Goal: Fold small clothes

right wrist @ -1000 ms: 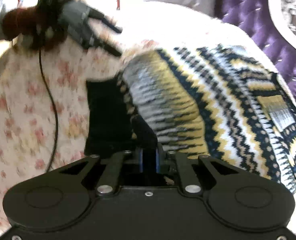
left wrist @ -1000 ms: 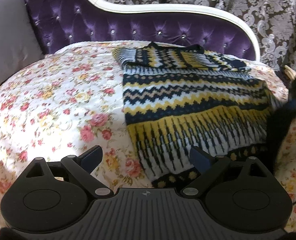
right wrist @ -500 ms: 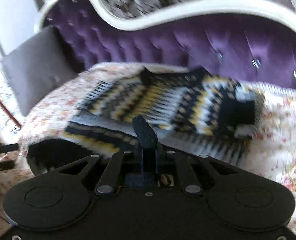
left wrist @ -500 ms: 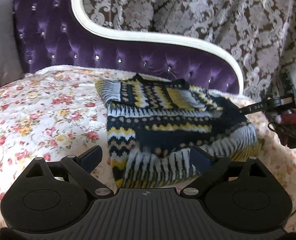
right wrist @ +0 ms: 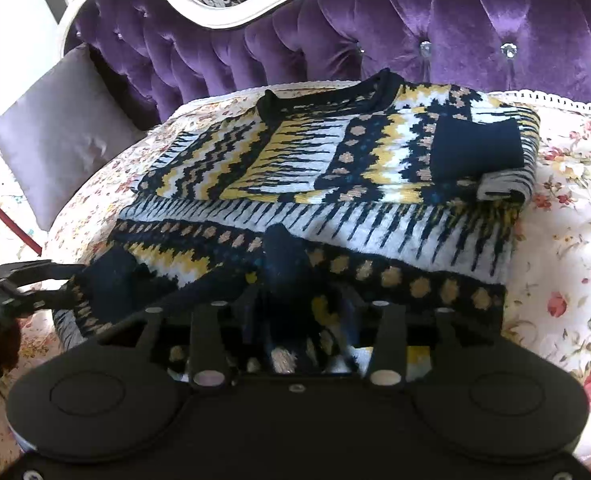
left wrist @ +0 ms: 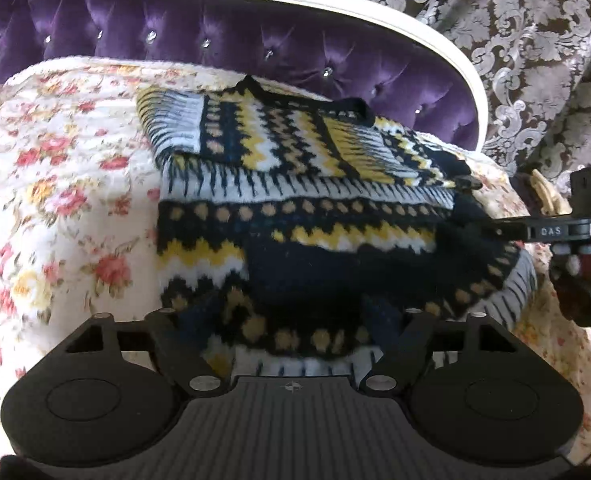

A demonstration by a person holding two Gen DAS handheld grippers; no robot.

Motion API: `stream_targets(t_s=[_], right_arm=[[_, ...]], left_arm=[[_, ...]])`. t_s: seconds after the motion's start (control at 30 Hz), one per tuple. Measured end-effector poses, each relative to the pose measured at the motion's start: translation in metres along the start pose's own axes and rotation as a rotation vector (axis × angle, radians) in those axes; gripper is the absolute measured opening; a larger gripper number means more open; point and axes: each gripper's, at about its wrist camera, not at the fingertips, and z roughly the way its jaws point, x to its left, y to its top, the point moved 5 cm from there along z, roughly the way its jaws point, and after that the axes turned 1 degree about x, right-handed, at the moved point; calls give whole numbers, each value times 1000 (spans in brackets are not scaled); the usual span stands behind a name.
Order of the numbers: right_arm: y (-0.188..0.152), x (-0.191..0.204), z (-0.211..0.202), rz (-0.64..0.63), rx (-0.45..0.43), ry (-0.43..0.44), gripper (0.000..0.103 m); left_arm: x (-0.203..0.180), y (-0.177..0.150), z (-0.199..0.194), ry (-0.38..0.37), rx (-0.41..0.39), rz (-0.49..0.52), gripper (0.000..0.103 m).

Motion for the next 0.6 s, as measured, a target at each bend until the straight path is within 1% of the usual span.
stream_targets(t_s=[0.03, 0.07, 0.1, 0.13, 0.17, 0.2, 0.27, 0.33, 0.37, 0.4, 0.43, 0.47, 0.53, 0.6], right_arm=[[0, 1, 1, -7, -1, 7, 57], [0, 2, 2, -16, -4, 14, 59], [1, 4, 2, -31, -7, 19, 63], [1, 6, 4, -47, -11, 19, 67], [1, 8, 5, -66, -15, 17, 68], [1, 10, 6, -83, -20, 13, 72], [2, 13, 6, -104, -35, 11, 73], [2, 13, 6, -102, -54, 25, 72], [1, 13, 5, -100, -62, 35, 69], [1, 14, 4, -99, -64, 46, 47], [0, 15, 4, -94, -60, 47, 21], [-1, 17, 2, -93, -63, 43, 17], [-3, 24, -9, -103, -102, 38, 17], [-4, 30, -23, -111, -147, 12, 17]], left_arm=[[-1, 1, 1, -1, 3, 7, 68], [-1, 3, 1, -3, 2, 11, 59], [-1, 5, 2, -10, 2, 14, 54], [-1, 5, 3, -18, 2, 15, 44], [-1, 7, 5, -20, 1, 15, 30], [-1, 8, 7, -19, -1, 15, 24], [-1, 8, 9, -20, -7, 10, 13], [-1, 8, 9, -15, -25, -1, 8], [-3, 8, 7, -8, -40, 2, 8], [-5, 7, 4, 3, -57, 14, 7], [-9, 6, 1, 13, -73, 29, 6], [-13, 5, -4, 26, -94, 53, 6], [-21, 4, -16, 55, -141, 96, 6], [-28, 7, -32, 77, -199, 132, 6]])
